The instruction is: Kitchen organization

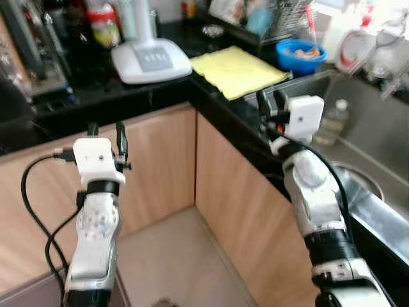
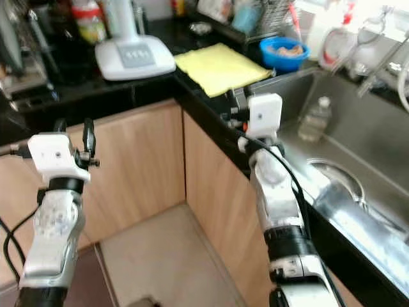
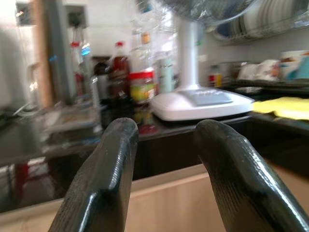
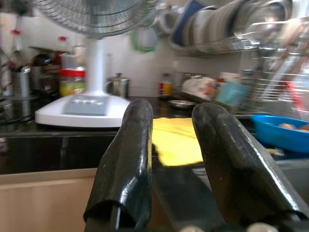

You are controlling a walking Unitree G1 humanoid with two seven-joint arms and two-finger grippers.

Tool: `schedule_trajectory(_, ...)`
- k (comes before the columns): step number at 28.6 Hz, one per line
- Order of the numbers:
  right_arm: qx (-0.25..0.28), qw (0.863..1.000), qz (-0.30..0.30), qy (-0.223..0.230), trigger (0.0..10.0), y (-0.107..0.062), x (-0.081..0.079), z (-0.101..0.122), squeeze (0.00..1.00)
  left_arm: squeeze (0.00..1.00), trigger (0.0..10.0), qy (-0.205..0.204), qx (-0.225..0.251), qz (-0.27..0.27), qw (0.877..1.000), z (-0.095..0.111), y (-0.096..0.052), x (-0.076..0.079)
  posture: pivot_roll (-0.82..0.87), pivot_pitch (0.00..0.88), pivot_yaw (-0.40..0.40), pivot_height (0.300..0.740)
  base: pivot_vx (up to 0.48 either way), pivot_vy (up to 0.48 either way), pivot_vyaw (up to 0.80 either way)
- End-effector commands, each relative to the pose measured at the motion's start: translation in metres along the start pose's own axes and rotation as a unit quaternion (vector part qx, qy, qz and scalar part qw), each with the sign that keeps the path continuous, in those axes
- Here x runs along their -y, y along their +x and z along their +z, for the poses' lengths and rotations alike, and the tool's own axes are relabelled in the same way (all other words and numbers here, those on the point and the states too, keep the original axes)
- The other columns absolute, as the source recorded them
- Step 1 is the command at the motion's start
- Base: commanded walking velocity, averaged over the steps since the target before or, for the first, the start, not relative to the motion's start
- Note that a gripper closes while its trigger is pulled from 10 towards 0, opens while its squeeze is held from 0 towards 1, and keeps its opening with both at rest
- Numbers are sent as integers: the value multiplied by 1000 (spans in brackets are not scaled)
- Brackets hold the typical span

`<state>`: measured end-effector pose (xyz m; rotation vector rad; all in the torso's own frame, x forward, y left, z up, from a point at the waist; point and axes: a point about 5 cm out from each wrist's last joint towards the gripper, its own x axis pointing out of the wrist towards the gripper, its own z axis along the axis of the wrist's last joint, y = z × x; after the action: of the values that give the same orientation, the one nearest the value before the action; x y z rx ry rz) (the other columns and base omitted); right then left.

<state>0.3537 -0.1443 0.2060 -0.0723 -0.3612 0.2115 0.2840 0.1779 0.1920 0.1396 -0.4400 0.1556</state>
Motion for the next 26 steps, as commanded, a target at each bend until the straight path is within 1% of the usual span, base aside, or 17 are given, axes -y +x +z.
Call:
schedule_trajectory(1, 14, 1000, 23, 7, 10000, 1, -9, 5, 0, 0, 10000, 14, 0, 6, 1000, 0, -1, -4, -47, 0, -38, 706, 0, 0, 800)
schedule_trajectory(3, 9, 999, 38, 11, 10000, -1, -14, 1, 0, 0, 10000, 14, 6, 7, 1000, 3, 2, -4, -37, 0, -38, 706, 0, 0, 800)
schedule_trajectory(7, 8, 999, 46, 13, 10000, 0, -16, 0, 0, 0, 10000, 16, 7, 12, 1000, 3, 2, -6, -39, 0, -37, 706, 0, 0, 800)
schedule_trajectory(11, 5, 999, 52, 13, 10000, 0, -16, -1, 0, 0, 10000, 21, -2, 18, 1000, -2, -2, -8, -37, 0, -42, 706, 0, 0, 800)
schedule_trajectory(13, 1, 998, 53, 14, 10000, -2, -16, -4, 0, 0, 10000, 27, -15, 21, 999, -8, -6, -9, -37, 0, -43, 706, 0, 0, 800)
schedule_trajectory(15, -6, 998, 57, 14, 10000, -4, -18, -7, 0, 0, 10000, 36, -34, 33, 998, -20, -12, -16, -40, 0, -43, 706, 0, 0, 800)
schedule_trajectory(16, -6, 998, 57, 14, 10000, -4, -18, -7, 0, 0, 10000, 36, -34, 33, 998, -20, -12, -16, -40, 0, -43, 706, 0, 0, 800)
schedule_trajectory(17, -9, 998, 61, 14, 10000, -5, -19, -9, 0, 0, 10000, 45, -48, 37, 997, -28, -15, -20, -40, 0, -43, 706, 0, 0, 800)
schedule_trajectory(18, -10, 998, 61, 14, 10000, -5, -18, -10, 0, 0, 10000, 48, -53, 38, 997, -31, -17, -22, -40, 0, -43, 706, 0, 0, 800)
schedule_trajectory(22, -28, 997, 69, 24, 10000, -5, -18, -18, 0, 0, 10000, 56, -79, 40, 995, -45, -23, -25, -39, 0, -45, 706, 0, 0, 781)
schedule_trajectory(23, -55, 994, 80, 58, 10000, -8, -21, -29, 0, 0, 10000, 57, -105, 38, 992, -58, -30, -25, -39, 0, -44, 706, 0, 0, 0)
schedule_trajectory(24, -63, 992, 83, 73, 10000, -9, -22, -33, 0, 0, 10000, 55, -115, 37, 991, -62, -32, -25, -39, 0, -44, 706, 0, 0, 0)
schedule_trajectory(26, -94, 987, 75, 102, 10000, -13, -23, -48, 0, 0, 10000, 42, -153, 35, 987, -79, -41, -24, -42, 0, -47, 706, 0, 0, 0)
